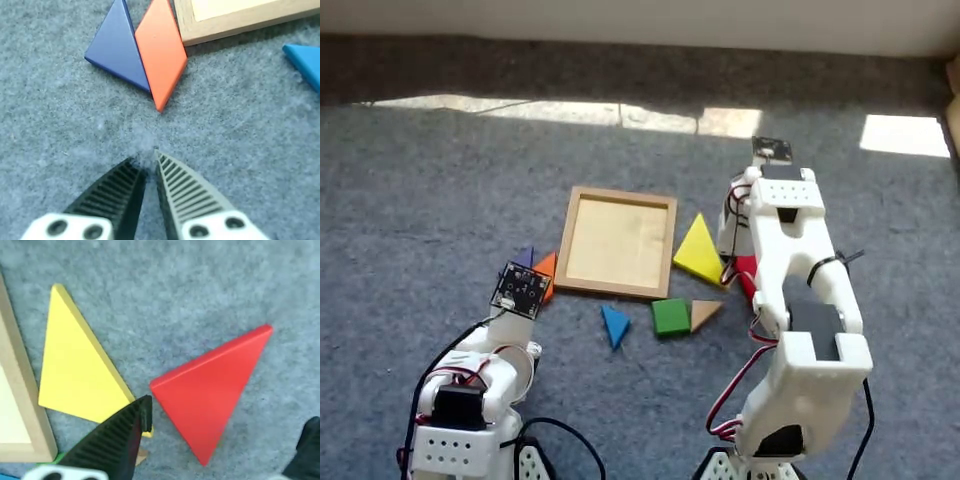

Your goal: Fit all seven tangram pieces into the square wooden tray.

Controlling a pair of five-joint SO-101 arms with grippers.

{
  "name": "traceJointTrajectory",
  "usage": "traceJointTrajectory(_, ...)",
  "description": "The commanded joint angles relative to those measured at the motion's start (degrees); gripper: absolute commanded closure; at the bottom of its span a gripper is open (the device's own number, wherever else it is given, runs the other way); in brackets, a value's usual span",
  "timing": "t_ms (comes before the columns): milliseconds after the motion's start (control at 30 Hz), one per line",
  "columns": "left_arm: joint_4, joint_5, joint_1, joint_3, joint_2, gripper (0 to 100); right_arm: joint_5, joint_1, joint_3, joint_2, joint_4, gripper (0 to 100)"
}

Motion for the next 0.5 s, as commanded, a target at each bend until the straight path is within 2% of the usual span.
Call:
traceJointTrajectory(0, 0.09, 0.44, -0.66, 1.19, -1.89, 99, -1.67, -0.4, -0.22, 0.4, -3.74, 56.6)
traceJointTrajectory(100, 0.09, 0.44, -0.66, 1.19, -1.89, 99, -4.22, -0.4, -0.48, 2.59, -5.67, 56.6)
traceJointTrajectory(467, 0.09, 0.44, -0.66, 1.19, -1.89, 99, -4.57, -0.48, -0.66, 5.67, -5.58, 56.6)
